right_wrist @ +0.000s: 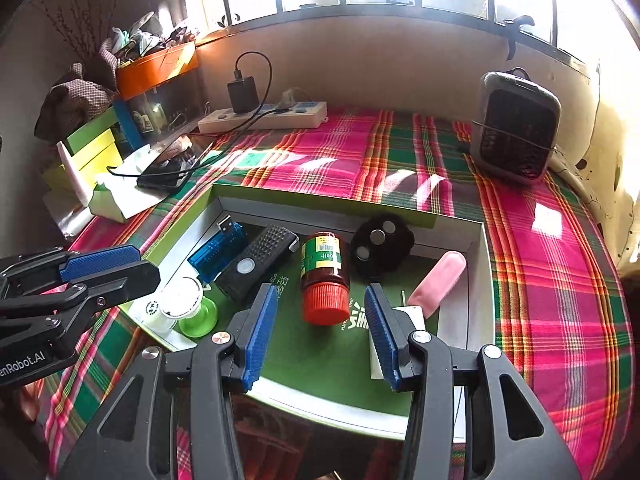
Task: Organize rigid objects
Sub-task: 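Open right gripper releasing the red-capped jar upright in the box, then move right gripper to black rectangular device while left gripper moves to pink ear-hook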
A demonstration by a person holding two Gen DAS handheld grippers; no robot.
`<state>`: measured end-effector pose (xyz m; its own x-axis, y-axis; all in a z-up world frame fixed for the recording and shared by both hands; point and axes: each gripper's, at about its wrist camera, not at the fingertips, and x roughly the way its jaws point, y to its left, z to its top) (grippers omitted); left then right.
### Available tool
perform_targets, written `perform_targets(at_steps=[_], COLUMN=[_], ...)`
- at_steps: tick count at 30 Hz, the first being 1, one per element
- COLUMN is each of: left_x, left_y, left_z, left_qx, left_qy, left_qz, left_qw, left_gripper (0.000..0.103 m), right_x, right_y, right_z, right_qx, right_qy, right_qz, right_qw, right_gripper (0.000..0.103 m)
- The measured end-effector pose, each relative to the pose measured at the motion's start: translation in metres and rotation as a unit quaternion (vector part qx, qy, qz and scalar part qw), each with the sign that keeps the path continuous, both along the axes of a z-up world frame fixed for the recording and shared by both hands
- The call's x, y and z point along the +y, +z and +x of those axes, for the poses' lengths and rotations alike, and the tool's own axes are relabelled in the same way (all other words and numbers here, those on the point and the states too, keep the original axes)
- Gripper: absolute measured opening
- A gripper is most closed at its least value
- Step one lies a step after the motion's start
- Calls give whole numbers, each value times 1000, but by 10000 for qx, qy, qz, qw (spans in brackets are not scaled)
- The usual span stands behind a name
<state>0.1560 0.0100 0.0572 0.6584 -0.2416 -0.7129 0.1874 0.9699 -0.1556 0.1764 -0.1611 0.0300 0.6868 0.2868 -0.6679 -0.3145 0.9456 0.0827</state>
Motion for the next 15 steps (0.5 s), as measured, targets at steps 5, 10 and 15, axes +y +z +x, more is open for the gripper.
perform_targets(at_steps=[5,10,15], left_x=[2,4,4], left_y=[4,2,0], left_z=[-16,-28,-41], left_qx=[-76,-55,-55], left_qy=[10,-17,-114], left_qz=[-113,-205,-313], left_qw=[9999,9998,9994], left_gripper=[32,33,33], right_x=[-10,-22,-37], right_y=[7,10,5], right_z=[-20,-42,-67], right_qx=[-77,-114,-62], right_qy=[-35,-59,-93], right_qz=[35,4,-30], right_qw=[10000,9999,9999], right_gripper=[47,47,47])
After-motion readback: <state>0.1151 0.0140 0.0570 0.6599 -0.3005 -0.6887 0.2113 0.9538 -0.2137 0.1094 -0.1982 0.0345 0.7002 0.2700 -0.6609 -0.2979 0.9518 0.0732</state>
